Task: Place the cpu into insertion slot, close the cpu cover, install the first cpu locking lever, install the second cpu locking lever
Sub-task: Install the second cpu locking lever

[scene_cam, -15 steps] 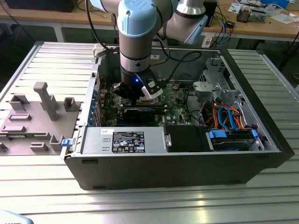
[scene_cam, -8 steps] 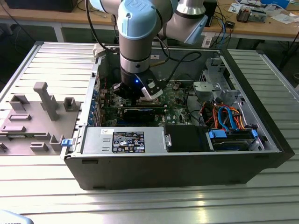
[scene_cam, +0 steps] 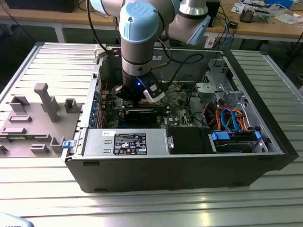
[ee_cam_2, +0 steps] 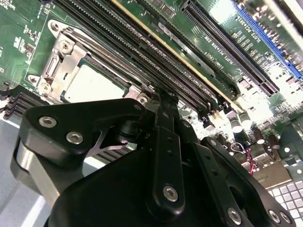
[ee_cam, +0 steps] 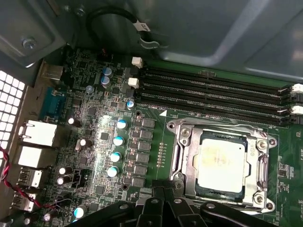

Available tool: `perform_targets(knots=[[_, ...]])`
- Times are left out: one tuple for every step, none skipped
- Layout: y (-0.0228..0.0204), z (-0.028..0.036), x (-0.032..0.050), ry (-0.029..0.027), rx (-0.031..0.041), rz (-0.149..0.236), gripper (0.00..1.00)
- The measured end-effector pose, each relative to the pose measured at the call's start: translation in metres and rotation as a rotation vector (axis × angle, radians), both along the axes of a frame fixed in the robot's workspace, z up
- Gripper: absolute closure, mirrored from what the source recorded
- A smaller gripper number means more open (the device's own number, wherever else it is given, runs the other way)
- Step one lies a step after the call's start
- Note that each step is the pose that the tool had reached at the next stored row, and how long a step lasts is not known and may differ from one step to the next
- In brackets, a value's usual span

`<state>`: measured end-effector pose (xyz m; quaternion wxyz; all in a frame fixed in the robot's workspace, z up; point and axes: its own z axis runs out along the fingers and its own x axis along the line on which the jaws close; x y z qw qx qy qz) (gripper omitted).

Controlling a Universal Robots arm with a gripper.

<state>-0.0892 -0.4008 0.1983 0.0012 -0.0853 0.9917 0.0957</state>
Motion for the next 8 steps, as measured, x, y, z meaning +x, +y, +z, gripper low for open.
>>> perform_targets(knots=[[0.0,0.0009,0.0,-0.0004,-0.0024,0.0,0.89],[0.0001,0.0033,0.0001,-0.0005,-0.0059,0.0,0.89],[0.0,0.0058,0.0002,-0.0001,-0.0098,0.0,0.89],[0.0002,0.0065,0.002,0.0003,-0.0136,0.0,0.89],[0.0008,0.0066,0.0038,0.0019,-0.0185,0.0,0.89],[0.0014,0.0066,0.0059,0.0039,-0.024,0.0,0.89],[0.0025,0.0066,0.0096,0.0073,-0.0326,0.0,0.89],[0.0033,0.0066,0.0122,0.01,-0.0376,0.0,0.89]])
